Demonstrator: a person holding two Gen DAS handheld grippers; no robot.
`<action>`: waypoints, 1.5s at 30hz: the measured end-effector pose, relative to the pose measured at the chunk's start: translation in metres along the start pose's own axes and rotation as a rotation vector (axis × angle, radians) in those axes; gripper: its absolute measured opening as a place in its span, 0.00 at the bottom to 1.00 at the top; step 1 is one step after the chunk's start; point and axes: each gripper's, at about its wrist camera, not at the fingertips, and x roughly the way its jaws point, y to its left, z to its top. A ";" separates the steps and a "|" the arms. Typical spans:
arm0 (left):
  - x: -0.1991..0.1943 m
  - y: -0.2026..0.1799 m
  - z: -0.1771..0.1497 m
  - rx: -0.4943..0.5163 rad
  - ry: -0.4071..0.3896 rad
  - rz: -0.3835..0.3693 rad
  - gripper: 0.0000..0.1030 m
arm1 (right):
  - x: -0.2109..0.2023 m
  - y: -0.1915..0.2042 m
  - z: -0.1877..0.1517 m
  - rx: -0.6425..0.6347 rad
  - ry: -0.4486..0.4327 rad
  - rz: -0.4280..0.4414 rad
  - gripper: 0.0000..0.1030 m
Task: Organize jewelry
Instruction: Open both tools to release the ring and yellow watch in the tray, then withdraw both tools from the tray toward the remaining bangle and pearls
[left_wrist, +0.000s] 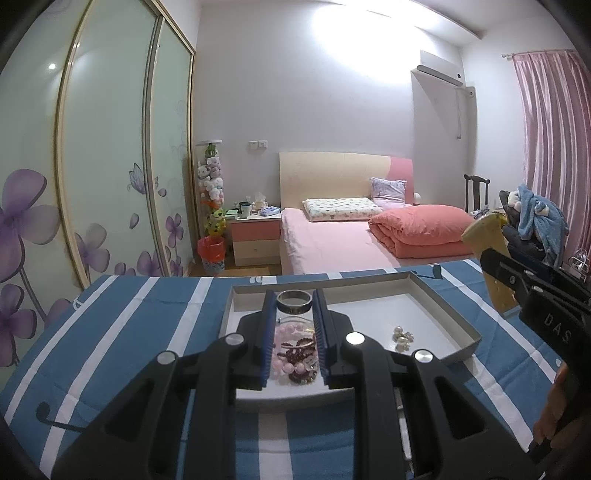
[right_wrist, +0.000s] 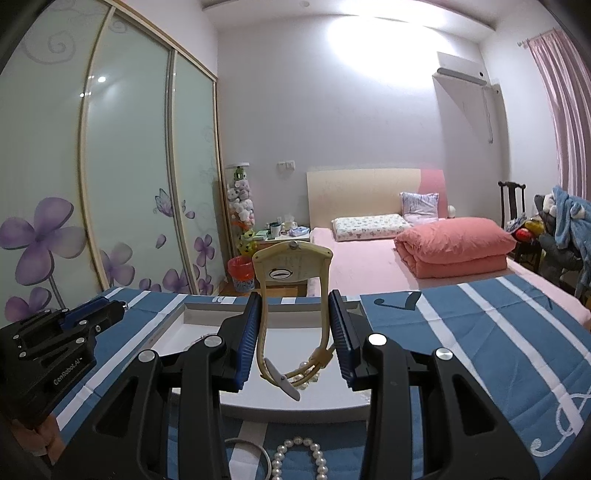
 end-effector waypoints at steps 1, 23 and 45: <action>0.004 0.000 0.000 -0.003 0.002 0.001 0.20 | 0.004 0.000 0.000 0.003 0.006 0.001 0.37; 0.118 0.017 -0.006 -0.068 0.158 -0.014 0.20 | 0.094 0.002 -0.023 0.027 0.237 0.022 0.37; 0.111 0.028 -0.002 -0.114 0.171 -0.015 0.34 | 0.071 -0.003 -0.014 0.040 0.233 0.025 0.54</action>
